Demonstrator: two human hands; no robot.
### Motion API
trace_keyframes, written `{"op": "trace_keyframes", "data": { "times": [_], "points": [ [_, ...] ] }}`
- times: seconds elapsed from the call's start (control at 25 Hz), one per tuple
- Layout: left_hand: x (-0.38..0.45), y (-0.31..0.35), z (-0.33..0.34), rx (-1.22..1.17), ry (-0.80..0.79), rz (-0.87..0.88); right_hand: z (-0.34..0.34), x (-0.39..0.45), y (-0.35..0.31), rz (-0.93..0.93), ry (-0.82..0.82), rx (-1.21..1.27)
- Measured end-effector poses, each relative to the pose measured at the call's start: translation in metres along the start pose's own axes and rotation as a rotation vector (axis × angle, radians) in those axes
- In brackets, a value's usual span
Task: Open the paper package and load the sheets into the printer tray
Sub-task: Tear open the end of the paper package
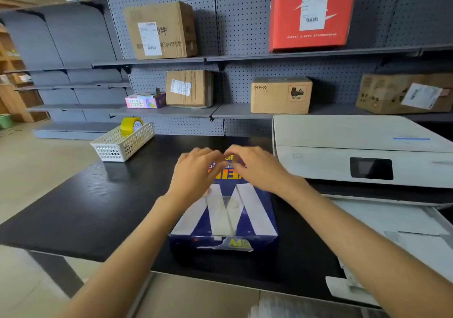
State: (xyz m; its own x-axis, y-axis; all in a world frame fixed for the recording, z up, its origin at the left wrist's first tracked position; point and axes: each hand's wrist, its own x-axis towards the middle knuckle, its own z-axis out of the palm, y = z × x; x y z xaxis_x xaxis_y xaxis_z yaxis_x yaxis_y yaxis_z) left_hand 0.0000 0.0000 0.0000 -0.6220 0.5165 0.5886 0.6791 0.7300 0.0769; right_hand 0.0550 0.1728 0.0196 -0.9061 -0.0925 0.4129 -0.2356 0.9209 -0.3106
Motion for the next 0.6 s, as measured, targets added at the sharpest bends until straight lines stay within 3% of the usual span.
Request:
{"op": "trace_keyframes", "data": {
  "times": [0.2,0.4,0.6],
  "points": [
    [-0.029,-0.019,0.027,-0.016,-0.233,-0.091,0.045,-0.012,0.007,0.114,-0.250,0.020],
    [-0.042,-0.031,0.036,-0.105,-0.381,-0.192,0.062,-0.006,0.011,0.096,-0.247,0.014],
    [-0.043,-0.029,0.035,-0.147,-0.418,-0.204,0.063,0.005,0.002,0.076,-0.358,0.026]
  ]
}}
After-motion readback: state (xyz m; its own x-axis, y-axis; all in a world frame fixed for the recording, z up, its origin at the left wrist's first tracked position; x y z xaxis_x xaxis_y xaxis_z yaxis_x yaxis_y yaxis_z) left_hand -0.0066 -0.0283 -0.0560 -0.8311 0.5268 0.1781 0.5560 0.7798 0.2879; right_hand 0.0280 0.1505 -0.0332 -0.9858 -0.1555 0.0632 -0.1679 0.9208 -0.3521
